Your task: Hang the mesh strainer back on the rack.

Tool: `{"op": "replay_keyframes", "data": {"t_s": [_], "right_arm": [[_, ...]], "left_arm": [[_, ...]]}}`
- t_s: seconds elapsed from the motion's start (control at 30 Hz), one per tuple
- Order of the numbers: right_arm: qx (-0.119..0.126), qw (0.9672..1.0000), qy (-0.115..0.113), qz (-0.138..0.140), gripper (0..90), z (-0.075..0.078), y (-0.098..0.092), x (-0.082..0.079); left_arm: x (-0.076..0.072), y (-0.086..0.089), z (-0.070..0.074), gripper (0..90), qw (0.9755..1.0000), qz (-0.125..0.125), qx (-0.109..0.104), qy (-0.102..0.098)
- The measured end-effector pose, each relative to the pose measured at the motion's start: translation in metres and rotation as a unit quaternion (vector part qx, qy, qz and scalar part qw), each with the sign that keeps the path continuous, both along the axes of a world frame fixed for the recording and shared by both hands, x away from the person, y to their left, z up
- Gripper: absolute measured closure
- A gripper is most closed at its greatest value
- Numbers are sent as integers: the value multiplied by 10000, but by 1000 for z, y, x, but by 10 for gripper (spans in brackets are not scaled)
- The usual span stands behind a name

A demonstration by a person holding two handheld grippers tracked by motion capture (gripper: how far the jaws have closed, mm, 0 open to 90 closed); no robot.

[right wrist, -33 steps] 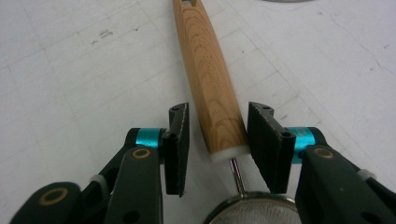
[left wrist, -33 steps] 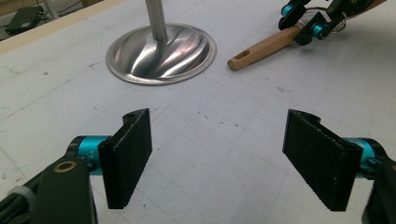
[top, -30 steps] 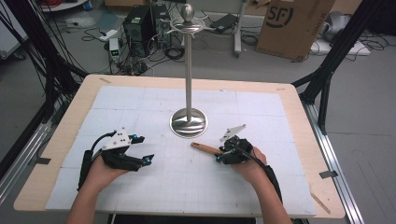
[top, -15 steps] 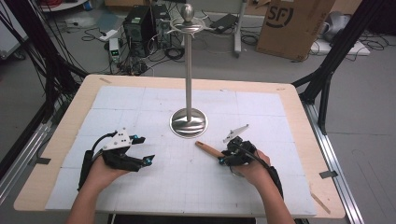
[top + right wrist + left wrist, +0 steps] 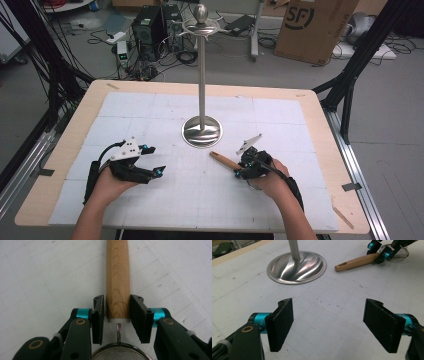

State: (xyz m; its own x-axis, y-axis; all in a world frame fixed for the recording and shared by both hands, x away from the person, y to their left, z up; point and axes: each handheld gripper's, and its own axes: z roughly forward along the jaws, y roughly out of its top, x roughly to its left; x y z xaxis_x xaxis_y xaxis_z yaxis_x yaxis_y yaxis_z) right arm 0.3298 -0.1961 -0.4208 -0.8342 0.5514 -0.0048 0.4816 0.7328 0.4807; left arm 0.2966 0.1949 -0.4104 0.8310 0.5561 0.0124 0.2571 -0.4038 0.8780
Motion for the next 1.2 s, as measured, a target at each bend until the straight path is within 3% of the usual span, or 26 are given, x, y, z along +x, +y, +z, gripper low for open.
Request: {"op": "replay_keyframes", "data": {"t_s": [0.3,0.57,0.8,1.0,1.07,1.2], "right_arm": [[-499,9986,31,168,638,5,11,3],[-561,9980,268,129,634,5,12,9],[-654,9973,277,180,680,6,16,8],[-596,9979,196,151,683,8,15,7],[-429,9988,216,87,683,11,12,7],[-18,9999,36,136,683,22,7,4]], "left_arm": [[0,2,1,249,10000,11,-60,-1],[0,1,0,249,10000,-11,-45,24],[-1,-1,0,249,10000,-23,-26,14],[0,1,0,249,10000,-13,-32,25],[0,1,0,249,10000,-1,-20,29],[0,2,0,249,10000,7,-67,22]]}}
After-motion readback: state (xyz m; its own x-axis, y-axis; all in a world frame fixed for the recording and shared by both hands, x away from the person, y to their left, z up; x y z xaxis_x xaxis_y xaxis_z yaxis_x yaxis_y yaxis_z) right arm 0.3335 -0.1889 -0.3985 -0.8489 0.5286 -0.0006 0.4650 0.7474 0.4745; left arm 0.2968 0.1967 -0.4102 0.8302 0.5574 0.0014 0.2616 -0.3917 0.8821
